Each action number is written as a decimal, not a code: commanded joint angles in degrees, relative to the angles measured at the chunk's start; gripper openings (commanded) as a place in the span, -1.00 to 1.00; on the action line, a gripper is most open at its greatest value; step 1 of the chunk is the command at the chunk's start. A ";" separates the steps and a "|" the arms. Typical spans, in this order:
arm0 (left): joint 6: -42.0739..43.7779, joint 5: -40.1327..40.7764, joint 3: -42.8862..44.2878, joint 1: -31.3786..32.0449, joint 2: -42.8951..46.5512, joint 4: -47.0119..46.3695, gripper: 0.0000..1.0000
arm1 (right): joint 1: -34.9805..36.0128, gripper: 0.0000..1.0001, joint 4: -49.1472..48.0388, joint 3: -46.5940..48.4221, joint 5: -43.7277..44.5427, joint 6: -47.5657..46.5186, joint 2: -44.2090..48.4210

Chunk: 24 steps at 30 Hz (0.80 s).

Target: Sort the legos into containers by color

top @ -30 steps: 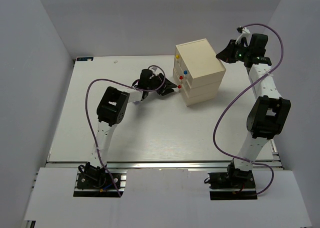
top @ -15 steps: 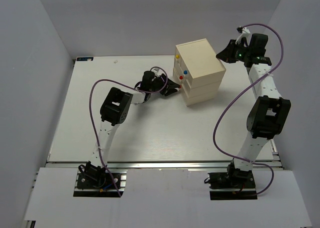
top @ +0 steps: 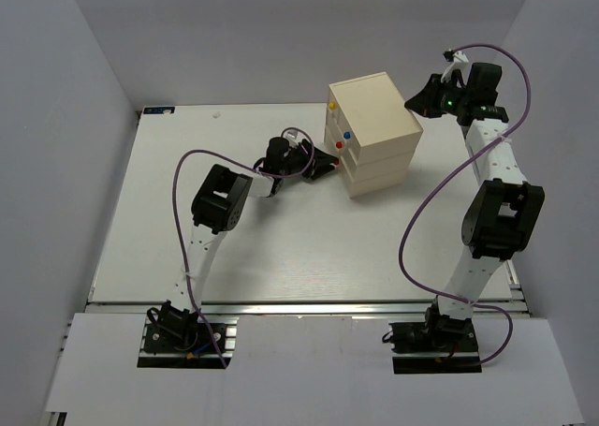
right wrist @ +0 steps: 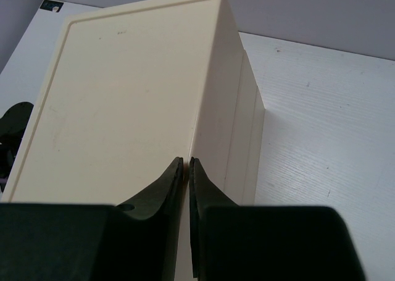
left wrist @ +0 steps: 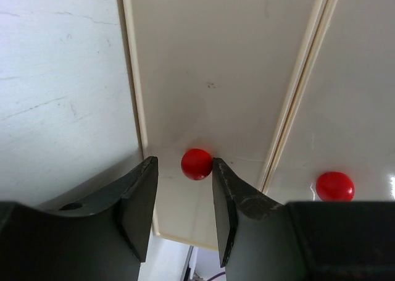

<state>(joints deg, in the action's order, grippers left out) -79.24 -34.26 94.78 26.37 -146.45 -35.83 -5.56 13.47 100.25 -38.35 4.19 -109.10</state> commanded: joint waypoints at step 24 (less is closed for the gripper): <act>-6.45 1.21 -0.82 1.84 -0.94 -9.25 -0.66 | 1.26 -0.88 9.46 -3.83 -1.12 -0.93 -2.17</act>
<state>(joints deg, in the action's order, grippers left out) -85.21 -33.43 94.43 26.74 -147.87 -42.57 -5.65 12.99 99.94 -38.54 4.10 -109.08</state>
